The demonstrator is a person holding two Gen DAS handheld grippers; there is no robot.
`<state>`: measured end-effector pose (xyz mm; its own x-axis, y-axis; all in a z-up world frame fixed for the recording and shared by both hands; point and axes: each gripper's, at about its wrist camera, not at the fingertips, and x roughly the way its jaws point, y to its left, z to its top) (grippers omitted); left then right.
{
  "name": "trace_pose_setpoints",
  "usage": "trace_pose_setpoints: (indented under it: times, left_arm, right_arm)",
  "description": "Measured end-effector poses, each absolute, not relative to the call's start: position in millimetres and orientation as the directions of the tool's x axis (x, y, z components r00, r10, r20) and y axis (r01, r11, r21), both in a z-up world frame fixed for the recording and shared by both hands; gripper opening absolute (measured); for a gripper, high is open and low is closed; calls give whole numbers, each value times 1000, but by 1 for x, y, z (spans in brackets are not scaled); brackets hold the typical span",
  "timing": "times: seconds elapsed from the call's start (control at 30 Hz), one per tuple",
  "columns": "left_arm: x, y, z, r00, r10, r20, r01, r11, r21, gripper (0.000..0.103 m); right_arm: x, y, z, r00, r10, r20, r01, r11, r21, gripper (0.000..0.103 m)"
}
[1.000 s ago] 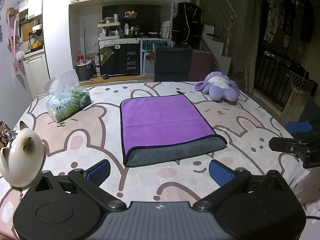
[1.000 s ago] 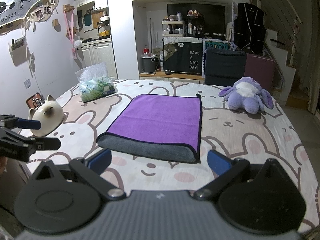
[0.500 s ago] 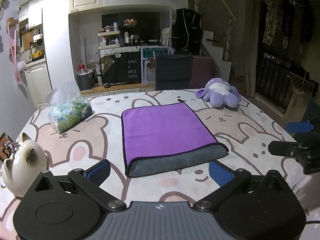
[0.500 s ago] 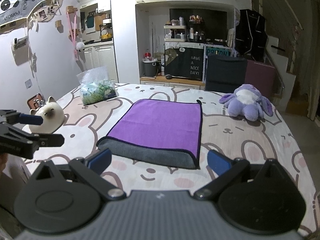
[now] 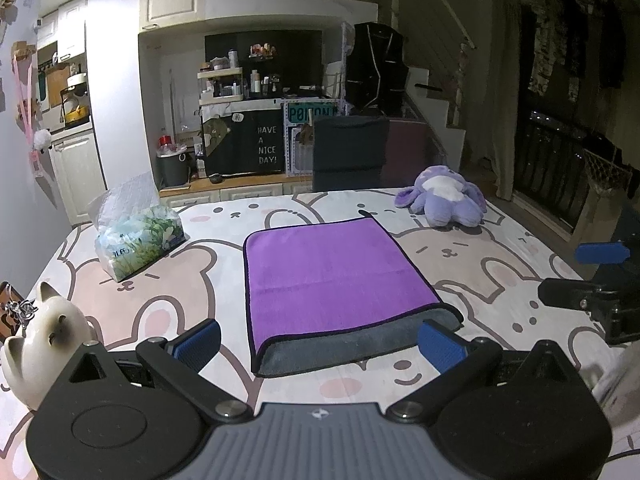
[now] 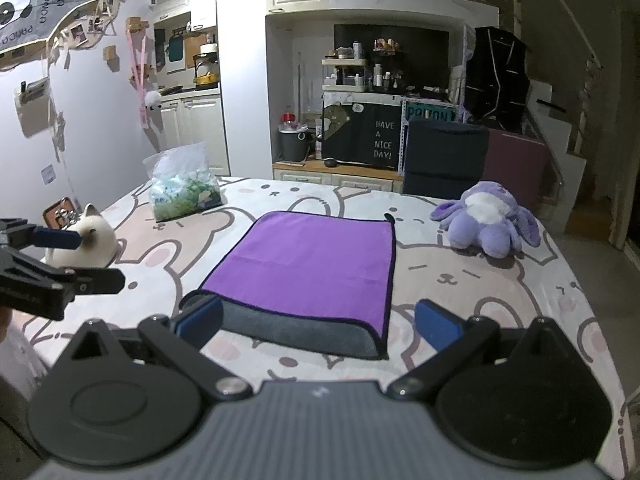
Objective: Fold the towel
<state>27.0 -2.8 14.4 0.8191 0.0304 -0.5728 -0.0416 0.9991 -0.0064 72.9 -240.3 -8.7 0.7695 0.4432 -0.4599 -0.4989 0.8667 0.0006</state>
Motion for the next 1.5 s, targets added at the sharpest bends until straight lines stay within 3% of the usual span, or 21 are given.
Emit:
trace_pose_setpoints:
  times: [0.63, 1.07, 1.33, 1.5]
  left_arm:
    - [83, 21, 6, 800, 53, -598, -65, 998, 1, 103]
    - [128, 42, -28, 792, 28, -610, -80, 995, -59, 103]
    - [153, 62, -53, 766, 14, -643, -71, 995, -63, 103]
    - [159, 77, -66, 740, -95, -665, 5, 991, -135, 103]
  right_arm:
    - [112, -233, -15, 785, 440, -435, -511, 858, -55, 103]
    - [163, -227, -37, 755, 407, -515, -487, 873, -25, 103]
    - [190, -228, -54, 752, 421, -507, -498, 867, -18, 103]
    - [209, -231, -64, 745, 436, -506, -505, 863, 1, 103]
